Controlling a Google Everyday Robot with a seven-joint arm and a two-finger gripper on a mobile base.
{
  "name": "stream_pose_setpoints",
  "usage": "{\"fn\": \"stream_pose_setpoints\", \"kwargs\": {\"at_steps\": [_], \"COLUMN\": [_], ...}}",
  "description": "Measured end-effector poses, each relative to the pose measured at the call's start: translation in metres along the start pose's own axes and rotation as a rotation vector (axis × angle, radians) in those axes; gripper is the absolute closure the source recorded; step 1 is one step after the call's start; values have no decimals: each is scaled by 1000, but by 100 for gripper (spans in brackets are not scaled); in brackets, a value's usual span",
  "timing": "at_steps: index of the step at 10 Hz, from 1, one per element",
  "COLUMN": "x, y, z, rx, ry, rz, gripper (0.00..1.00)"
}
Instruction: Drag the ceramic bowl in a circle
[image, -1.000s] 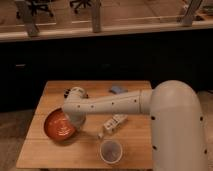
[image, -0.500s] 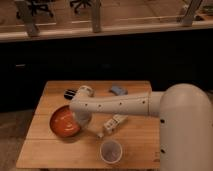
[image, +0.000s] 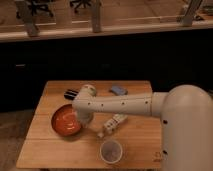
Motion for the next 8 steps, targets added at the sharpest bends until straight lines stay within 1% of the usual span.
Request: {"fn": "stream_pose_setpoints", "kwargs": {"at_steps": [8], "x": [10], "y": [3], "z": [-3], "rx": [15], "ry": [5], "rz": [29], "gripper": [95]}}
